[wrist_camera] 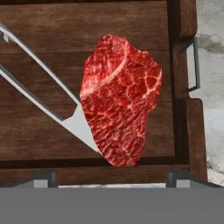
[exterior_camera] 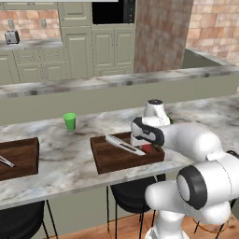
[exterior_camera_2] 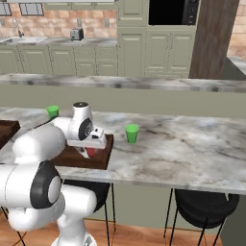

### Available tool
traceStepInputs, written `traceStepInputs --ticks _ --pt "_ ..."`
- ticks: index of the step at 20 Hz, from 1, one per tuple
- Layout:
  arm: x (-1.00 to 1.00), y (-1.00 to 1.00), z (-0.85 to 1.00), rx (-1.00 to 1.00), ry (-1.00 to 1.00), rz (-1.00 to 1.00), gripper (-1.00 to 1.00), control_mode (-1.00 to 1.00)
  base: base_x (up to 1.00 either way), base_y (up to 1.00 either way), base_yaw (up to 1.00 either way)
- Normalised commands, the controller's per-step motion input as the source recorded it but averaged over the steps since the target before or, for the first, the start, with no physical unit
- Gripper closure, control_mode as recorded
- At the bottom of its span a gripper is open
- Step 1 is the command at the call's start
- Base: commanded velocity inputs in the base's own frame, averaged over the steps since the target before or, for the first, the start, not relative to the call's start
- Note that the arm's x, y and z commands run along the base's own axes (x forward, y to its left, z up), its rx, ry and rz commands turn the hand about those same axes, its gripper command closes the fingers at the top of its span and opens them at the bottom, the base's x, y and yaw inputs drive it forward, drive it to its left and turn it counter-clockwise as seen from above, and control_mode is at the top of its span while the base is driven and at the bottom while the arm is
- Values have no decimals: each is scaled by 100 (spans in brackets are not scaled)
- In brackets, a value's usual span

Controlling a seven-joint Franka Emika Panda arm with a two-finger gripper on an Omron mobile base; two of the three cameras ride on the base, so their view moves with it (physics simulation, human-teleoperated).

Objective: Gather the tomato and lemon from the fridge and place them on a tray on the dining counter. Then gather the steaks from the fridge and place them on the other tray.

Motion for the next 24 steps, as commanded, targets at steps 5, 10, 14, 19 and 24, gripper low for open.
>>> traceStepInputs --ticks 5,10,14,19,24 --pt "-39 0 48 1 0 0 -100 -100 0 0 0" --pt "-54 0 42 0 -2 0 -100 -100 0 0 0" --pt "-64 1 37 0 -6 1 -100 -100 0 0 0" --pt "-67 0 35 0 -5 1 -100 -100 0 0 0" --pt "-65 7 23 0 -3 1 -100 -100 0 0 0"
